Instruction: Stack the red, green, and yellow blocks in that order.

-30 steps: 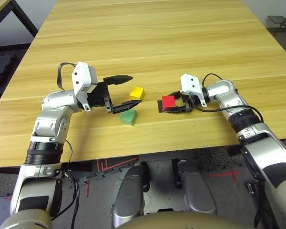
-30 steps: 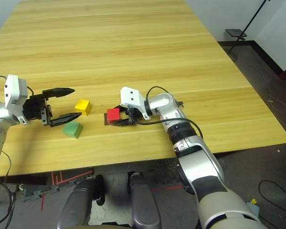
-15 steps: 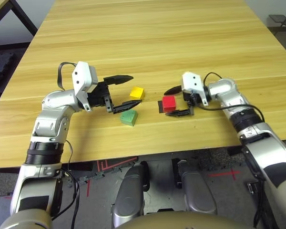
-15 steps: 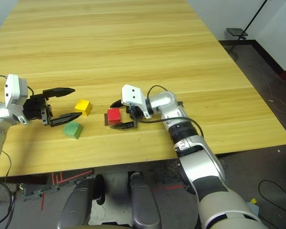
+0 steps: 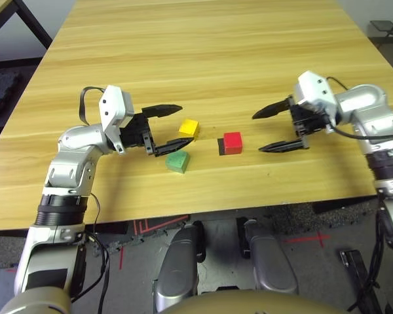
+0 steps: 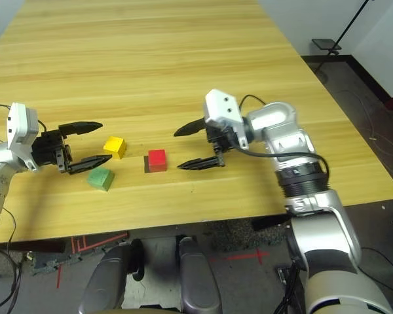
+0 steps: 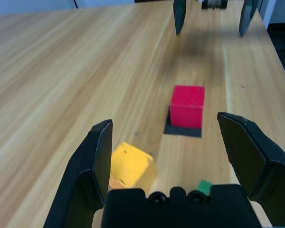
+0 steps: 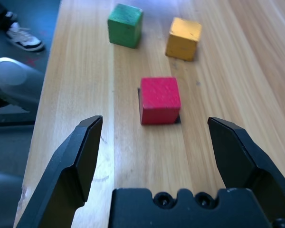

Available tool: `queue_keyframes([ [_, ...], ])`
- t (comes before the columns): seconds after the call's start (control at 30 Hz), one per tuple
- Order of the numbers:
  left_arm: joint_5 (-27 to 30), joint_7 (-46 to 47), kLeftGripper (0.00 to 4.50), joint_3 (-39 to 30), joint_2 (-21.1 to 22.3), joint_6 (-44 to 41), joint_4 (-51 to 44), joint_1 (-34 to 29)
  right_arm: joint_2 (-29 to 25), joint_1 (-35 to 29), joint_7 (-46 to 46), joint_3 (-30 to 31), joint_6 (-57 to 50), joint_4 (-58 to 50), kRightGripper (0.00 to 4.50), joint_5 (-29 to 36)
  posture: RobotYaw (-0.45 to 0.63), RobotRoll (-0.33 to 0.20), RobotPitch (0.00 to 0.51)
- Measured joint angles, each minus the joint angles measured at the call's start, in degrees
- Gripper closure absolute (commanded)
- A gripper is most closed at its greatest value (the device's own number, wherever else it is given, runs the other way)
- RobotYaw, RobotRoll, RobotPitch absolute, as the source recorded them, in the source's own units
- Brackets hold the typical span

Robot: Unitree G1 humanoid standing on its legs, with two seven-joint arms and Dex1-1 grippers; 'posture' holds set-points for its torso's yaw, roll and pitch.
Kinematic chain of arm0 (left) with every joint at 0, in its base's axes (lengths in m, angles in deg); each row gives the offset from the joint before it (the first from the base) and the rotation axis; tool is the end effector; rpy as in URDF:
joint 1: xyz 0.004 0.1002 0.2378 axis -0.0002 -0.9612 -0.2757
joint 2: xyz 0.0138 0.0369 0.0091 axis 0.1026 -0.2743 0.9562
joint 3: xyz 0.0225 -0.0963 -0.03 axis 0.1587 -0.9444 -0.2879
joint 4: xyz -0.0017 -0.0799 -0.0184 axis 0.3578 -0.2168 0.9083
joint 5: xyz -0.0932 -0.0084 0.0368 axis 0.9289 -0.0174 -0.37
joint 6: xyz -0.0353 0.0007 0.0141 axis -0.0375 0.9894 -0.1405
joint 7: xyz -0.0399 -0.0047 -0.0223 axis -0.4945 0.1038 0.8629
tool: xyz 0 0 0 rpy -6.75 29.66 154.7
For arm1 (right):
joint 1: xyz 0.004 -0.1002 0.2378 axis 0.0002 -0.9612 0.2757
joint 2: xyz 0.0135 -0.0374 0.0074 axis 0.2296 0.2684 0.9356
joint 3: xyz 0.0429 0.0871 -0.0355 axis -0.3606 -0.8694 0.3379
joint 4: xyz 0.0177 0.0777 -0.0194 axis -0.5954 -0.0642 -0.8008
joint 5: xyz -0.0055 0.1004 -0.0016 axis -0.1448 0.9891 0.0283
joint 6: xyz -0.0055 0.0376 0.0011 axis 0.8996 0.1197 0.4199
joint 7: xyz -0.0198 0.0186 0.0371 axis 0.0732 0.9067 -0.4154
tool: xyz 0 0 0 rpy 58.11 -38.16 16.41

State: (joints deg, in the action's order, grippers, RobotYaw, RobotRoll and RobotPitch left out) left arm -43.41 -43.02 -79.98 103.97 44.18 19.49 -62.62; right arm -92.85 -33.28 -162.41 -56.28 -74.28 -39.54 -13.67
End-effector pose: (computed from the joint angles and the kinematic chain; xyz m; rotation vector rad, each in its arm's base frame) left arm 0.2602 0.2684 0.1692 0.3225 -0.0820 -1.1624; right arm 0.3090 -0.2299 0.2226 -0.5728 0.1522 1.4876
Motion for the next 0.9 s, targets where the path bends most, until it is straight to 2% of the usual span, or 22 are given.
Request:
queue_keyframes([
  [0.1,0.61,-4.61,0.0,-0.32,2.32,3.17,0.79,-2.29,-0.5,-1.92,1.47,-0.33,-1.27,-2.38,0.01,0.22,0.32,0.014,0.178],
  [0.27,-0.56,-11.13,0.0,-0.16,3.66,11.06,8.71,-1.03,-0.51,-2.28,3.68,-1.07,-2.03,-3.34,0.01,1.17,0.31,0.018,0.172],
  [0.6,-7.6,-19.38,0.0,5.45,1.05,27.6,29.36,10.59,0.57,-2.66,5.47,-1.03,-2.04,-4.26,0.01,1.96,0.29,0.014,0.174],
  [0.9,-9.45,-21.2,0.0,9.12,-0.36,35.86,41.93,16.94,0.45,-3.84,6.76,-1.04,-2.16,-5.04,0.01,2.18,0.26,0.002,0.185],
])
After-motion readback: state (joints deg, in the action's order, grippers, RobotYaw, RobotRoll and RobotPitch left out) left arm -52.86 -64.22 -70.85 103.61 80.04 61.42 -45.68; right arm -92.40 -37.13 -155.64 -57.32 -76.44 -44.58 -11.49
